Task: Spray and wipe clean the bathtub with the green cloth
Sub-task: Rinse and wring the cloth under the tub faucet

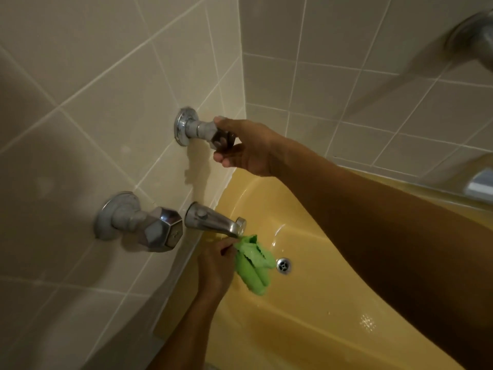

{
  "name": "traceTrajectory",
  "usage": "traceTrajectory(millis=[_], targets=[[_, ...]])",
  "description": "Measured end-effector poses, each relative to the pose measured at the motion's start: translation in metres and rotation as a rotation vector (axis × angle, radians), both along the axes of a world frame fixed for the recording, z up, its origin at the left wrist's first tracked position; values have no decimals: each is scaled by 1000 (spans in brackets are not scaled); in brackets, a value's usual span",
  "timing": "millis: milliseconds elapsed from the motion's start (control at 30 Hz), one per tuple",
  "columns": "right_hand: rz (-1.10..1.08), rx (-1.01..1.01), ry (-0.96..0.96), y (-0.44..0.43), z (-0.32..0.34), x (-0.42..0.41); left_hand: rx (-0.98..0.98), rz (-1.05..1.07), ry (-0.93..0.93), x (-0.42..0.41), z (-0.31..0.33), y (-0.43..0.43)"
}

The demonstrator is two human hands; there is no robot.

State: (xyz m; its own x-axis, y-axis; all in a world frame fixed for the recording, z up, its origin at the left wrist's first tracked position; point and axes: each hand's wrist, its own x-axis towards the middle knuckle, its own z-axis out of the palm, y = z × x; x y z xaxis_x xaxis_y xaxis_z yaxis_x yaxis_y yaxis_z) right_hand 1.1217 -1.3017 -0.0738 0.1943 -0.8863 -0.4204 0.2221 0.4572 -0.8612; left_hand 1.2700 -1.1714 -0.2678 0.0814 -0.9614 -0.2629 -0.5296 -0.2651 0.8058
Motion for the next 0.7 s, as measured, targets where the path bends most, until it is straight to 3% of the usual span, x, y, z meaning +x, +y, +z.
traceTrajectory(millis=[333,533,700], targets=[[-134,-75,79,-12,-11,13,12,39,105,13,-6,3],[-112,-359,269,1,-34,17,37,39,139,14,-6,-4],[-17,-201,-67,-2,-31,12,-4,1,145,18,-10,-8]])
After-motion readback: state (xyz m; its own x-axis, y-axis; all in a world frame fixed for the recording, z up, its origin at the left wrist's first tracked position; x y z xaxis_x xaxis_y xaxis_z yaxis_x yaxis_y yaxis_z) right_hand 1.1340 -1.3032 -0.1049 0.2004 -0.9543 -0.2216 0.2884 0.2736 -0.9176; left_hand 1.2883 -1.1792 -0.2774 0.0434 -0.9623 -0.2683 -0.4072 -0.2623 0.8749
